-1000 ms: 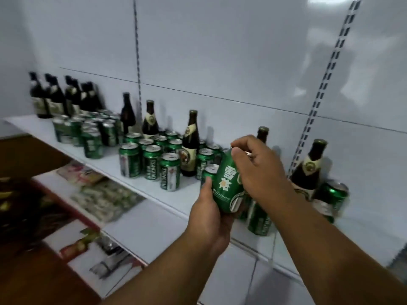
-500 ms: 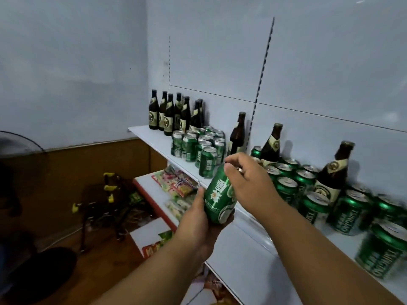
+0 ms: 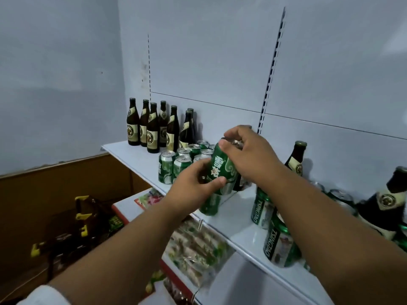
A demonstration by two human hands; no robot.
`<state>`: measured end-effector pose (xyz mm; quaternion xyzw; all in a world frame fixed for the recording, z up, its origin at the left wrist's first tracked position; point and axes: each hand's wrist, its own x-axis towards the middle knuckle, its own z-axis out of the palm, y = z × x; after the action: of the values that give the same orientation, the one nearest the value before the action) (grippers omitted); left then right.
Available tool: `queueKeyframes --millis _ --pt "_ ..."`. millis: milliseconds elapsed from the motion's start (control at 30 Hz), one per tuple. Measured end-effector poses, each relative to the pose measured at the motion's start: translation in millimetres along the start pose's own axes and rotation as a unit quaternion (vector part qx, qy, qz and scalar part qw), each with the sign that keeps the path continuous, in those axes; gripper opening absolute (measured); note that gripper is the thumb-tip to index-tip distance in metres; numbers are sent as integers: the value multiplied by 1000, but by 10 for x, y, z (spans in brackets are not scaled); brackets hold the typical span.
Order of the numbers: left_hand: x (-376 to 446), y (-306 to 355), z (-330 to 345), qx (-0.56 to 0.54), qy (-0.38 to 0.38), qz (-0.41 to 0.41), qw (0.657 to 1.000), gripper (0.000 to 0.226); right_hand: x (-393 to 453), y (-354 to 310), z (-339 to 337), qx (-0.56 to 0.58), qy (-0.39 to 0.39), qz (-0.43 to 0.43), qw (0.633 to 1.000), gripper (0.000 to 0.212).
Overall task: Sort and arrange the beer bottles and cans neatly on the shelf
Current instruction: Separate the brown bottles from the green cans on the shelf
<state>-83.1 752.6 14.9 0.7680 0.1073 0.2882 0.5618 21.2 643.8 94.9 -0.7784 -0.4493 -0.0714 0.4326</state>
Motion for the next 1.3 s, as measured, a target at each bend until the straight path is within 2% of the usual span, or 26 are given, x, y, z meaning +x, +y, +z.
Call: queueKeyframes --millis 67,233,367,633,900,967,1067,1200,1267,1300 --pt "352 23 -103 81 -8 22 996 37 286 34 30 -13 11 4 1000 29" --pt "1080 17 -226 169 -15 50 984 42 797 130 133 -83 41 34 995 49" --pt "1484 -154 -194 204 -81 55 974 61 967 344 228 -144 48 83 985 54" --pt "2188 -399 -251 354 -242 97 898 52 1029 671 616 -159 86 199 963 36" --pt "2413 -657 -289 391 -345 140 842 53 956 796 894 -166 56 290 941 41" --pt "2426 -677 -301 382 -349 159 841 44 947 852 942 -150 46 317 935 42" --pt "2456 -691 -322 347 -331 180 859 27 953 911 1008 -144 33 341 929 46" --pt "2512 -706 -314 326 -330 172 869 25 955 919 1049 -151 13 349 925 47" --pt "2541 -707 -308 316 -329 168 874 25 984 907 1011 -146 36 356 922 47" --pt "2562 -707 -304 310 -324 165 878 25 1024 904 970 -151 76 356 919 46"
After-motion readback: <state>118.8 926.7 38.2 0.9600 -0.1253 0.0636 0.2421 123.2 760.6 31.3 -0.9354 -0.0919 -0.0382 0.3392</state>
